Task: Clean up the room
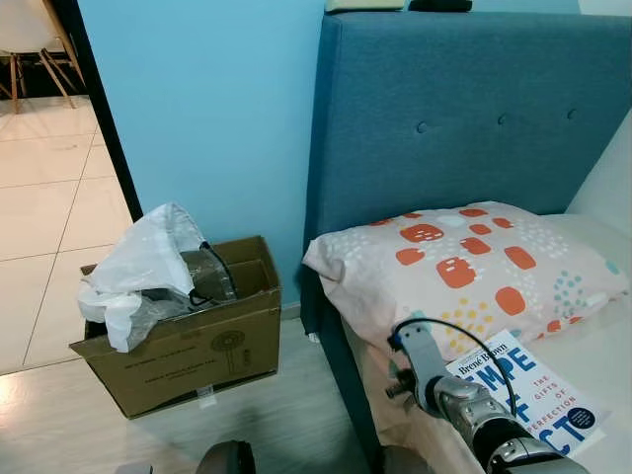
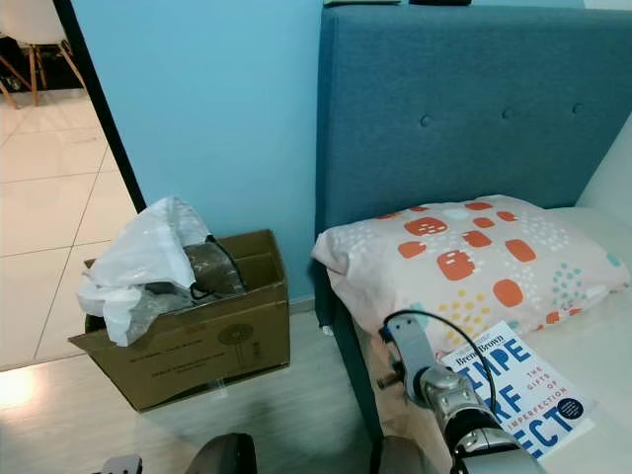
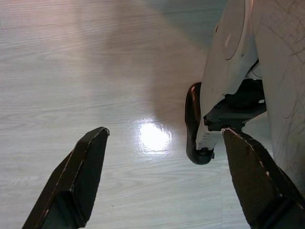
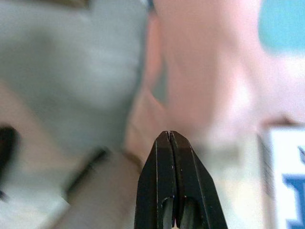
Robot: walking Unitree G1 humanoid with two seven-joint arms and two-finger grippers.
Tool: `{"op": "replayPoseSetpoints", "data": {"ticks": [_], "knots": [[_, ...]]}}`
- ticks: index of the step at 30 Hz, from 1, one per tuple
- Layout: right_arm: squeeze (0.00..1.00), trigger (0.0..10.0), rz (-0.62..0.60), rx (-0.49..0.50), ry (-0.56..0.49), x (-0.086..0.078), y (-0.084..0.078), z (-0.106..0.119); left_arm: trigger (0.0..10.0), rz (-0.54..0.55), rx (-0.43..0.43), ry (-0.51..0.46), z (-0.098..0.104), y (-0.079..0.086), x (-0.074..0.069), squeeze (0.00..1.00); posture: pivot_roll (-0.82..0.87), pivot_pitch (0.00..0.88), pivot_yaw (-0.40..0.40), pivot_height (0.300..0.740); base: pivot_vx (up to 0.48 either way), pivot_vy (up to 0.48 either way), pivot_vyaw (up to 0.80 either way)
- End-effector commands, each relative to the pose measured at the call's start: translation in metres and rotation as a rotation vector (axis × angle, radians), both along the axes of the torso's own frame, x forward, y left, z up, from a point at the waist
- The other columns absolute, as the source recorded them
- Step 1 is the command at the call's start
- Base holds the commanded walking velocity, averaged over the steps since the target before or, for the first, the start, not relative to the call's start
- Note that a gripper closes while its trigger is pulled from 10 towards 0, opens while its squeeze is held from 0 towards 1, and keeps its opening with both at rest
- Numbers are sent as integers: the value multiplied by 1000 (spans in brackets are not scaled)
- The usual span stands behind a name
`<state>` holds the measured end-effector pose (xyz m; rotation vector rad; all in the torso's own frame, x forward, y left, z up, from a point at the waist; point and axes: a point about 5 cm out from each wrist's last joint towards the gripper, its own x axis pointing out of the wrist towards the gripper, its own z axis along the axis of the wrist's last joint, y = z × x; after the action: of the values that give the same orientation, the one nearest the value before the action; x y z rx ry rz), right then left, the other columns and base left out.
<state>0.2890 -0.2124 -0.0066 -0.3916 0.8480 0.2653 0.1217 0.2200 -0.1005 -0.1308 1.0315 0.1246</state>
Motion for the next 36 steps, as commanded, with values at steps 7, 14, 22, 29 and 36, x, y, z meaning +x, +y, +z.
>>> {"op": "replayPoseSetpoints", "data": {"ticks": [7, 14, 22, 29, 36], "knots": [[0, 10000, -67, -146, 47, -4, -26, 2, 10000, -8, -13, 25, -4, 0, -18, 0, 117, 64, -52, 570, 0, 0, 0], [0, 10000, -122, -190, 0, 1, -37, 10, 10000, -8, 9, 56, -6, 15, -42, 0, 147, 127, -29, 570, 0, 0, 0], [0, 10000, -148, -234, 2, 2, -45, 13, 10000, 1, 23, 56, -4, 25, -50, 0, 165, 166, -16, 570, 0, 0, 0], [0, 10000, -170, -256, -24, 2, -47, 14, 10000, -9, 13, 19, -2, 23, -41, 0, 165, 179, -10, 570, 0, 0, 0], [0, 10000, -212, -311, -51, -2, -60, 15, 10000, -4, 7, -3, 0, 26, -38, 0, 159, 188, 0, 570, 0, 0, 0]]}}
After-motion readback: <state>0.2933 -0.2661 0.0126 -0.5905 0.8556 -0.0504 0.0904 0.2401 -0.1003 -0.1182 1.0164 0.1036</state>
